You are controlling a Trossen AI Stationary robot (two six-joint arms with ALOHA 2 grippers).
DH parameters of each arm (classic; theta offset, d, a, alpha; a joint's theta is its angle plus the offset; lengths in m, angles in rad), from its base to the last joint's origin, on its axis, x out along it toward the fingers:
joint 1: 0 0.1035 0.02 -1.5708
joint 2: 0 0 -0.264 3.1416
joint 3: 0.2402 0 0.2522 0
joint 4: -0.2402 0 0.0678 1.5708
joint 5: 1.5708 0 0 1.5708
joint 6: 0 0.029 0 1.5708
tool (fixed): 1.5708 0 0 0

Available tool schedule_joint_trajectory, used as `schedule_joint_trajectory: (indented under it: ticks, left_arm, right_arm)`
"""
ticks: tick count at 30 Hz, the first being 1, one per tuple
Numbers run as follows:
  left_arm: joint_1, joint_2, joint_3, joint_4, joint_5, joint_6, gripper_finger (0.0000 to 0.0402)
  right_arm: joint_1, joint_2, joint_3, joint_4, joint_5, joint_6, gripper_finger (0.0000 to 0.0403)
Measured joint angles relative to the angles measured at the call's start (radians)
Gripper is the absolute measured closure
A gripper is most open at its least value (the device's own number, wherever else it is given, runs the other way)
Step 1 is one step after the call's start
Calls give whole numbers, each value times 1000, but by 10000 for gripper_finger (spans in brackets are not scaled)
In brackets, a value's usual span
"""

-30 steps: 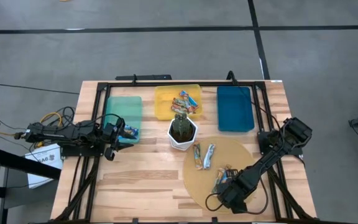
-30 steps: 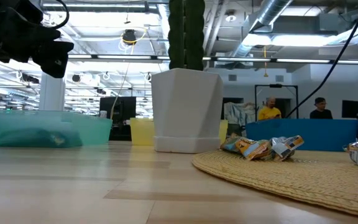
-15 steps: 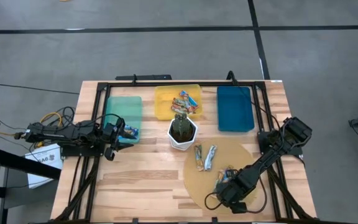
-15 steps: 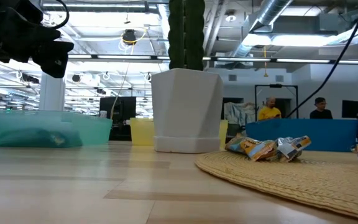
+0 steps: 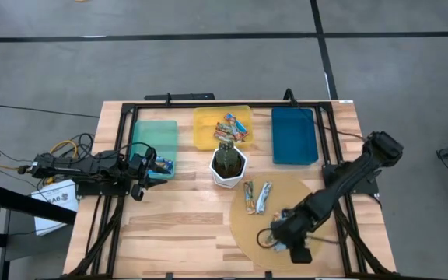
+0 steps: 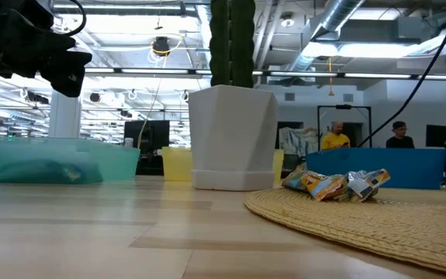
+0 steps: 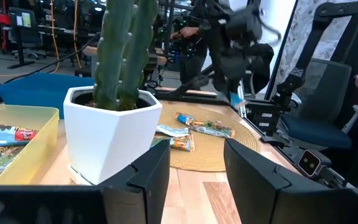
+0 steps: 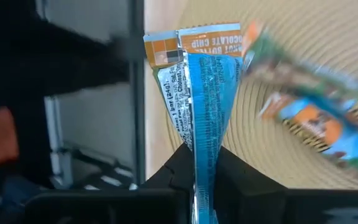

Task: Pick and place Granola Bars by type
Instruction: Put the orange granola bar into the blue bin

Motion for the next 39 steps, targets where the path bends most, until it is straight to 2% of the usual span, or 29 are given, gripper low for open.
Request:
schedule_joint_trajectory:
  ticks: [10,21,34,39]
  left_arm:
    - [0,0,0,0,0,0,257]
    - [0,0,0,0,0,0,257]
    - [0,0,0,0,0,0,257]
    - [0,0,0,0,0,0,257]
  right_arm:
    - [-143,-219,0,112,106,6,379]
    - [-260,-407,2,206,65,-28,380]
    - [-366,-453,2,159,59,-84,383]
    - [-440,-453,2,105,57,-140,380]
